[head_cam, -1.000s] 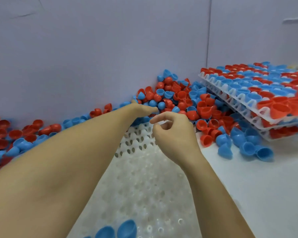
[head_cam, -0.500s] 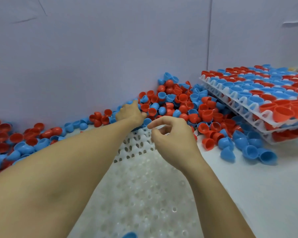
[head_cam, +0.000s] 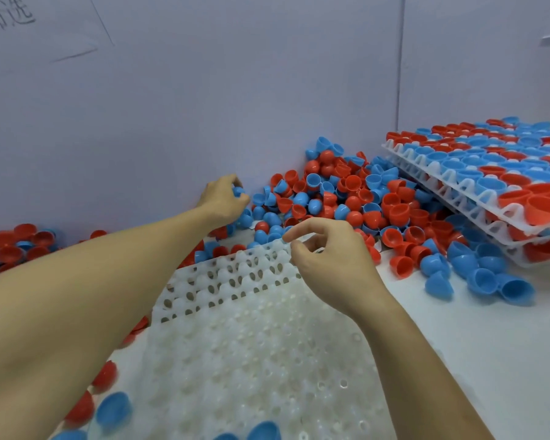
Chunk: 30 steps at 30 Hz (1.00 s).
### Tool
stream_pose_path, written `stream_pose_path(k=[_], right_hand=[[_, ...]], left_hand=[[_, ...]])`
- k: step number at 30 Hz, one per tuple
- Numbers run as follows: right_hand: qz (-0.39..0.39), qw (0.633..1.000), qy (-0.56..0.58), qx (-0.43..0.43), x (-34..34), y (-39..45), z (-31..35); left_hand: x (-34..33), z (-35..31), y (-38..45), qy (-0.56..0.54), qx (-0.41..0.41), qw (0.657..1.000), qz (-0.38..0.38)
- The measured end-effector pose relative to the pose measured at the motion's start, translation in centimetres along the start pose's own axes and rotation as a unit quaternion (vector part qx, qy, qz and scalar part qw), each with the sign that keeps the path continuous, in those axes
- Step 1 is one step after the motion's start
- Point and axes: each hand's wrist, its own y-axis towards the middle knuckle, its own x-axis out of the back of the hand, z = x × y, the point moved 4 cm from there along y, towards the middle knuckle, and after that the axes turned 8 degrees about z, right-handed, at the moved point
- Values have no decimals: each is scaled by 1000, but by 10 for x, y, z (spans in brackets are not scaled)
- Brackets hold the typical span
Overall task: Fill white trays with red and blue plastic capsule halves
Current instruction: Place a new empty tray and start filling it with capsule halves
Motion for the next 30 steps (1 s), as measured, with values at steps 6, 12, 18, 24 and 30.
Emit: stream_pose_path(k=[6,12,18,24,30], right_hand=[[4,1000,-1,3,-2,1,1],[5,1000,9,27,-14,-1,13],[81,992,57,78,-45,-18,40],[186,967,63,164,-78,-43,71],[194,973,46,114,-98,-52,65]], left_hand=[[35,18,-18,-242,87,962,-96],[70,4,-89,-559,135,817,-47],[76,1,-201,-711,116,693,-16],[61,27,-264,-756,137,635,-73],[54,29,-261,-744,134,651,-68]])
